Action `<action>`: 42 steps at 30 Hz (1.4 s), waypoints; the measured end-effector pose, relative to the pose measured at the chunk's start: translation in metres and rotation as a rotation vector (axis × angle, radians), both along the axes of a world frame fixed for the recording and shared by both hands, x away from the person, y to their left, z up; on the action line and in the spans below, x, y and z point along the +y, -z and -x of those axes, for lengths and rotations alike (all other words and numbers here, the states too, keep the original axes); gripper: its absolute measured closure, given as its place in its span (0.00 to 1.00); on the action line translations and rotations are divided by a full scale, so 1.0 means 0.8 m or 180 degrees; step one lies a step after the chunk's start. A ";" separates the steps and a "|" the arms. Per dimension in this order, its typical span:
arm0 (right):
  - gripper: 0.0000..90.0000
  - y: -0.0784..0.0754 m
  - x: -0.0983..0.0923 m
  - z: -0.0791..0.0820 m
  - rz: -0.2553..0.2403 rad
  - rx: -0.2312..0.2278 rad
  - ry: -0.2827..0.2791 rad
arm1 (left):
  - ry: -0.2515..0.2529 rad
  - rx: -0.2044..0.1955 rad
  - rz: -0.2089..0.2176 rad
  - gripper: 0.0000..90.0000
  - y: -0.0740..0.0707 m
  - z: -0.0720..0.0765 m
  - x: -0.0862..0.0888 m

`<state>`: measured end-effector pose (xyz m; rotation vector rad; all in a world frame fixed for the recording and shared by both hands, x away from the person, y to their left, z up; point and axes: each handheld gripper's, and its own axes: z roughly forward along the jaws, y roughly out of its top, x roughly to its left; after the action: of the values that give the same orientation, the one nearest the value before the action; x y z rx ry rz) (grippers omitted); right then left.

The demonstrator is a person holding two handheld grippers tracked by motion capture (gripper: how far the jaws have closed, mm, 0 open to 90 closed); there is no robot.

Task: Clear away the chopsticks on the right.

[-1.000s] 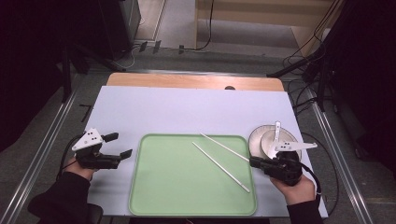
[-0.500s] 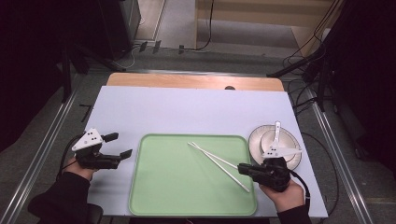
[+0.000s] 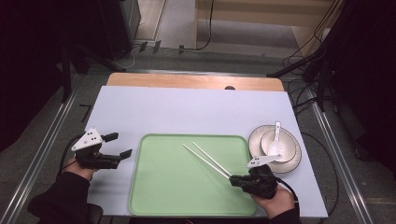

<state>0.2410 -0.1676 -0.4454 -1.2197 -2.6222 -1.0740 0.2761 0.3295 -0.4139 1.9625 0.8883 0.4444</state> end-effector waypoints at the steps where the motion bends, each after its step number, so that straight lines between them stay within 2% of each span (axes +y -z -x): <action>1: 0.94 0.002 0.001 0.000 0.0014 -0.0003 -0.0022 | -0.0002 -0.0001 0.0002 0.17 0.000 0.000 0.000; 2: 0.94 0.006 0.005 0.000 0.0063 -0.0012 -0.0051 | -0.0001 -0.0001 0.0004 0.17 0.000 0.000 0.000; 12: 0.93 0.022 0.009 -0.004 0.0156 0.0020 -0.0092 | 0.0014 -0.0006 0.0003 0.17 0.000 0.000 0.000; 15: 0.93 0.025 0.008 -0.004 0.0165 0.0007 -0.0117 | 0.0014 -0.0004 0.0011 0.17 0.000 0.000 0.000; 18: 0.93 0.027 0.008 -0.003 0.0158 -0.0067 -0.0162 | 0.0012 -0.0006 0.0010 0.17 0.000 0.000 0.000; 22: 0.87 0.027 0.007 -0.002 0.0107 -0.0043 -0.0167 | 0.0011 -0.0005 0.0011 0.17 0.000 0.000 0.000; 26: 0.81 0.026 0.008 -0.003 0.0118 -0.0047 -0.0194 | 0.0009 -0.0006 0.0009 0.17 0.000 0.000 0.000; 27: 0.76 0.022 0.007 -0.002 0.0042 -0.0040 -0.0177 | 0.0006 -0.0008 0.0012 0.17 0.000 0.000 0.000; 28: 0.76 0.022 0.007 -0.002 0.0042 -0.0040 -0.0177 | 0.0004 -0.0010 0.0009 0.17 0.000 0.000 0.000; 29: 0.72 0.018 0.007 -0.002 -0.0006 -0.0102 -0.0190 | 0.0005 -0.0006 0.0005 0.17 0.000 0.000 0.000; 30: 0.72 0.018 0.007 -0.002 -0.0006 -0.0102 -0.0190 | 0.0004 -0.0004 0.0002 0.17 0.000 0.000 0.000; 31: 0.67 0.012 0.005 -0.004 -0.0084 -0.0148 -0.0199 | 0.0000 -0.0004 0.0008 0.17 0.000 0.000 0.000; 33: 0.65 0.009 0.005 -0.005 -0.0118 -0.0167 -0.0198 | 0.0003 -0.0003 0.0008 0.17 0.000 0.000 0.000; 34: 0.59 0.002 0.003 -0.007 -0.0234 -0.0188 -0.0223 | -0.0005 -0.0003 0.0006 0.17 0.000 0.000 -0.001; 42: 0.50 -0.007 0.010 -0.014 -0.0321 -0.0216 -0.0233 | 0.0005 0.0005 -0.0011 0.17 0.000 0.000 0.000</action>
<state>0.2521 -0.1595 -0.4402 -1.0773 -2.6030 -1.2387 0.2761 0.3293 -0.4142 1.9668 0.8876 0.4438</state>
